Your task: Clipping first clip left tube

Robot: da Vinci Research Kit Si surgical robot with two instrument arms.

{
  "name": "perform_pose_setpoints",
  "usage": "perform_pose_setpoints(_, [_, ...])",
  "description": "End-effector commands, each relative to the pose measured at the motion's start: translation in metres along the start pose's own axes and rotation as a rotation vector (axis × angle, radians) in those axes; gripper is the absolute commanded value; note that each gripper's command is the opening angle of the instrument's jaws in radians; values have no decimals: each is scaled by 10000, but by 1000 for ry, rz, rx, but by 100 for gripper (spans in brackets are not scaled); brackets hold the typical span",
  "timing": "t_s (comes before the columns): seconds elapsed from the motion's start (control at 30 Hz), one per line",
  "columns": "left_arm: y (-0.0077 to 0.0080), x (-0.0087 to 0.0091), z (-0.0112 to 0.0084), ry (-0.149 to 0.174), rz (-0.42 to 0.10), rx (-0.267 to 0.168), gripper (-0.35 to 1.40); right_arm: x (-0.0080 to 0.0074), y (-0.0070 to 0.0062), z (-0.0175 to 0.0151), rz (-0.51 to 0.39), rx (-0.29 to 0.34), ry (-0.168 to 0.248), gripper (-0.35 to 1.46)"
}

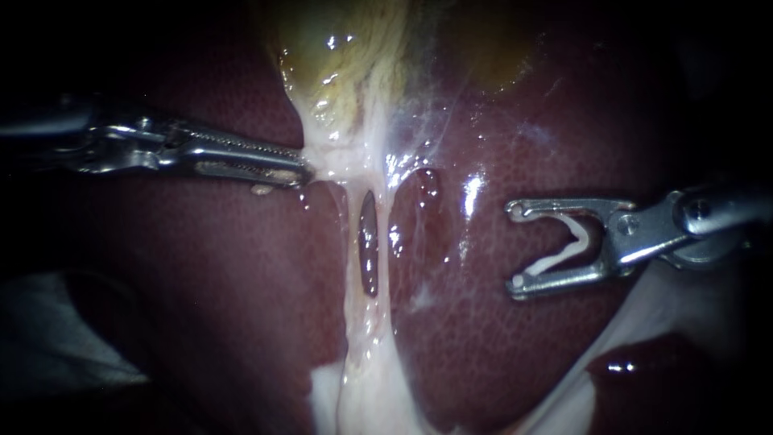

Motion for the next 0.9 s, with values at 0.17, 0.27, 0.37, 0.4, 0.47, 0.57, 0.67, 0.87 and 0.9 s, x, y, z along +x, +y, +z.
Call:
perform_pose_setpoints(0.17, [11,15,-24,-3,-9,-15,-35,1,1,1,0,3,1,50])
perform_pose_setpoints(0.27, [20,29,-48,3,-23,-7,-35,1,0,1,-1,3,1,50])
perform_pose_setpoints(0.37, [27,40,-71,21,-18,3,-35,1,0,1,-1,3,1,50])
perform_pose_setpoints(0.4, [29,43,-77,24,-14,6,-35,1,0,1,0,5,2,50])
perform_pose_setpoints(0.47, [32,47,-86,29,-11,7,-35,2,0,2,0,5,2,50])
perform_pose_setpoints(0.57, [34,51,-95,35,-8,12,-35,4,0,6,0,9,4,50])
perform_pose_setpoints(0.67, [36,53,-96,37,-4,12,-35,8,-2,13,0,19,7,50])
perform_pose_setpoints(0.87, [37,54,-94,38,-4,14,-35,17,-13,46,-6,40,14,50])
perform_pose_setpoints(0.9, [37,54,-94,38,-4,14,-35,18,-15,55,-9,44,16,50])
